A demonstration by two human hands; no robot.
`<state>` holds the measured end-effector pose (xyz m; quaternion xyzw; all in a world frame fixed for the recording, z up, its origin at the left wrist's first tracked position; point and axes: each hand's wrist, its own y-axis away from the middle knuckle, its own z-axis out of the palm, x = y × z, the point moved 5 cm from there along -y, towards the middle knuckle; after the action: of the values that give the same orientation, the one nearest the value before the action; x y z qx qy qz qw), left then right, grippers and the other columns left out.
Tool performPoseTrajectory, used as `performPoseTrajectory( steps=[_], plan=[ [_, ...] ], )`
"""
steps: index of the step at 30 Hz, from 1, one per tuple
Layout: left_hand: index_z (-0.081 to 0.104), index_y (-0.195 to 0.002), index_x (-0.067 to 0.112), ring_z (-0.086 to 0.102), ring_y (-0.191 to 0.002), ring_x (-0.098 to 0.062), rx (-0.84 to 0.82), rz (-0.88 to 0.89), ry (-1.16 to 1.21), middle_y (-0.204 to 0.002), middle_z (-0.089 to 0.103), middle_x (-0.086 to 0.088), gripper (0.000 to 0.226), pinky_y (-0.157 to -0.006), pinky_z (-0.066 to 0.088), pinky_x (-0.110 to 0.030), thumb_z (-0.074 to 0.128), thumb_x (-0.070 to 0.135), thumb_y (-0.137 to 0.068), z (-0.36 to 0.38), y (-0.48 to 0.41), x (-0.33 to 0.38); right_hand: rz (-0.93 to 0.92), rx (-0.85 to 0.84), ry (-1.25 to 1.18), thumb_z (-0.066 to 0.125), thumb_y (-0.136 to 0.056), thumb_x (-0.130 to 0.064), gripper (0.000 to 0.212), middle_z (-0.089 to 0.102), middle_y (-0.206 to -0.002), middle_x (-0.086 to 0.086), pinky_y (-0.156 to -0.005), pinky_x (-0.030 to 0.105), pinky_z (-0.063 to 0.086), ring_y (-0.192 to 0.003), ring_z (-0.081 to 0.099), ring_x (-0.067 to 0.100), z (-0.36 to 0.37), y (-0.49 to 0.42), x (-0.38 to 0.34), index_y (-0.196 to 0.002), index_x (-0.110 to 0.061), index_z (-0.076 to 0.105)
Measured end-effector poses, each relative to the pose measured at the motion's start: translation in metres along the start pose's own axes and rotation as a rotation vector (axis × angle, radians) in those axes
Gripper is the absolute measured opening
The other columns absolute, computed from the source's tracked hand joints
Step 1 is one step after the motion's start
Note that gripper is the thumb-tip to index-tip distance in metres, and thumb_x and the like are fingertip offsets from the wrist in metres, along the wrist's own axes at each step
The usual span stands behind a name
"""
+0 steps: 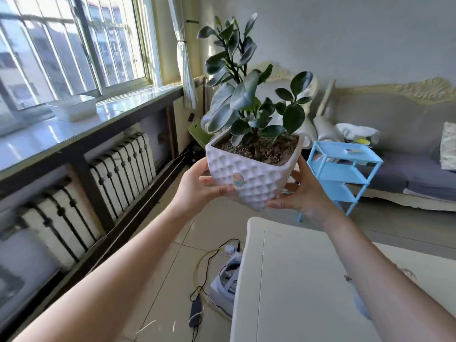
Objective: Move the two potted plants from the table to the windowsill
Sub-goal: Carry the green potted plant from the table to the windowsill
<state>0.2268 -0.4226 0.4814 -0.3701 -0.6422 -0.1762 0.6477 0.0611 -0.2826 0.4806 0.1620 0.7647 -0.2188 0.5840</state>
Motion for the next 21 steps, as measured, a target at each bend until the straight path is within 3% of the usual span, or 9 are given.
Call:
performPoseTrajectory(
  steps=[2,7,12,14,17,21],
  plan=[
    [0.056,-0.111,0.013,0.069,-0.077,0.004,0.02,0.013,-0.005,-0.099,0.066,0.006,0.053,-0.062,0.051,-0.011,0.077,-0.002,-0.065,-0.022,-0.004,-0.002,0.002,-0.028,-0.013,0.089,-0.03,-0.026,0.122,0.053,-0.123,-0.013,-0.093,0.044,0.052,-0.118,0.057,0.022,0.019,-0.016,-0.003,-0.127,-0.054,0.021],
    [0.055,-0.114,0.009,0.068,-0.078,0.005,0.056,0.018,0.011,-0.101,0.066,0.006,0.054,-0.062,0.052,-0.011,0.075,-0.005,-0.066,-0.084,-0.014,-0.011,0.002,-0.08,-0.042,0.09,-0.027,-0.027,0.136,0.051,-0.133,-0.005,-0.09,0.04,0.054,-0.116,0.059,0.019,0.077,-0.053,-0.003,-0.143,-0.034,0.021],
    [0.056,-0.122,0.013,0.069,-0.099,-0.012,0.055,0.011,-0.012,-0.116,0.068,0.0,0.065,-0.076,0.055,-0.02,0.079,0.014,-0.061,-0.155,-0.023,-0.022,-0.008,-0.102,-0.061,0.089,-0.032,-0.024,0.122,0.055,-0.127,-0.004,-0.088,0.039,0.054,-0.115,0.06,0.019,0.142,-0.091,-0.003,-0.136,-0.037,0.029],
    [0.056,-0.121,0.012,0.069,-0.1,-0.014,0.051,0.004,-0.018,-0.115,0.068,-0.002,0.061,-0.076,0.054,-0.018,0.078,0.009,-0.064,-0.182,-0.028,-0.026,-0.012,-0.109,-0.085,0.087,-0.032,-0.022,0.116,0.056,-0.122,-0.008,-0.083,0.032,0.055,-0.112,0.061,0.016,0.168,-0.106,-0.004,-0.132,-0.04,0.03],
    [0.058,-0.118,0.011,0.068,-0.098,-0.007,0.075,0.005,-0.059,-0.108,0.071,0.001,0.054,-0.074,0.051,-0.013,0.077,0.004,-0.067,-0.221,-0.036,-0.03,-0.036,-0.121,-0.091,0.087,-0.035,-0.016,0.115,0.057,-0.121,-0.01,-0.079,0.025,0.057,-0.111,0.06,0.013,0.202,-0.127,-0.011,-0.133,-0.039,0.03],
    [0.057,-0.119,0.012,0.068,-0.094,0.001,0.098,0.001,-0.082,-0.099,0.072,0.011,0.054,-0.073,0.051,-0.011,0.076,0.005,-0.069,-0.265,-0.048,-0.037,-0.027,-0.174,-0.093,0.095,-0.036,-0.016,0.129,0.053,-0.129,-0.006,-0.083,0.029,0.057,-0.116,0.058,0.018,0.241,-0.16,-0.014,-0.143,-0.032,0.025]
  ],
)
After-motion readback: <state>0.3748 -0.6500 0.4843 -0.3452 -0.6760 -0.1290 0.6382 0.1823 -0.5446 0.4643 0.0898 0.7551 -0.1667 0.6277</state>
